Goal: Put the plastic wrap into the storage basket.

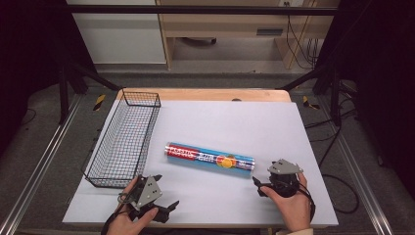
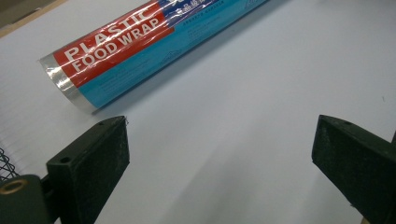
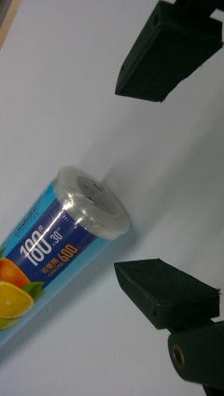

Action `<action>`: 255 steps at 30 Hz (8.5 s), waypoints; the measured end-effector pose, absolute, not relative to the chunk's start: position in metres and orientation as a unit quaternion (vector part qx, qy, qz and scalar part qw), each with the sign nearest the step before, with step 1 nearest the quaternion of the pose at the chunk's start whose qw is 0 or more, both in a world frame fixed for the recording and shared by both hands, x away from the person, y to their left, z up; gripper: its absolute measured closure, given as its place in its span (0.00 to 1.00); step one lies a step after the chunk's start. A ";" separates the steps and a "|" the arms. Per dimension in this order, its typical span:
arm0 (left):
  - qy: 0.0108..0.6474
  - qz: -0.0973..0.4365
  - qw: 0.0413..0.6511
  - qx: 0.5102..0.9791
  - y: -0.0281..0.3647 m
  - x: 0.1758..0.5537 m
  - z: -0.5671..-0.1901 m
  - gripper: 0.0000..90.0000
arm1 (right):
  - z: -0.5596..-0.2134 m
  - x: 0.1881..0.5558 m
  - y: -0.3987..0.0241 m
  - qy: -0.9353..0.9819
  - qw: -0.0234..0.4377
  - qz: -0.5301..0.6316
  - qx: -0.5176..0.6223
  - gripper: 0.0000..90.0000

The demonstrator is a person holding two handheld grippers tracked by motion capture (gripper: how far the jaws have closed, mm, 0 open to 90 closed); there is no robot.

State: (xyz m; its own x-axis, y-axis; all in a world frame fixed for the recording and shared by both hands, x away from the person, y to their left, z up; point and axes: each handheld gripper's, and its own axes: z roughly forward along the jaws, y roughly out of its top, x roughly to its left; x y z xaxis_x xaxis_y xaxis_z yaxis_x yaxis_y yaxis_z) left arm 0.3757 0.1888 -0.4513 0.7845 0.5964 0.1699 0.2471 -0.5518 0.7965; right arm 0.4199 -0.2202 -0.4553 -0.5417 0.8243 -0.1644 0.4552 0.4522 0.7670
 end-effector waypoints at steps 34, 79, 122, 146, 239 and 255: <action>0.239 0.190 0.414 0.858 0.206 0.371 -0.446 0.04 | -0.402 0.503 -0.145 0.951 0.162 0.173 0.198 0.15; 0.224 0.171 0.395 0.875 0.197 0.369 -0.452 0.04 | -0.452 0.537 -0.109 0.964 0.066 0.202 0.157 0.25; 0.180 0.210 0.367 0.888 0.202 0.398 -0.393 0.05 | -0.415 0.503 -0.120 0.958 0.119 0.231 0.120 0.36; 0.032 0.260 0.318 0.911 0.164 0.460 -0.295 0.05 | -0.314 0.480 -0.120 0.964 0.174 0.194 0.059 0.36; 0.029 0.212 0.201 0.956 0.152 0.468 -0.336 0.36 | -0.306 0.455 -0.161 0.916 0.236 0.299 0.124 0.07; 0.123 0.242 0.219 0.937 0.190 0.463 -0.300 0.36 | -0.360 0.454 -0.201 0.842 0.317 0.313 0.303 0.10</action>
State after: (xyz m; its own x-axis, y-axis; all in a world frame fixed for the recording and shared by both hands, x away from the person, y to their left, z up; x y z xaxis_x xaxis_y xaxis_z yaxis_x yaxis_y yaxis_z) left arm 0.4630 0.1903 -0.3000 0.8532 0.3358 0.3991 0.1240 -0.8738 0.4701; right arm 0.4542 -0.2007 -0.3605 -0.6149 0.7090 -0.3453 0.3120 0.6209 0.7192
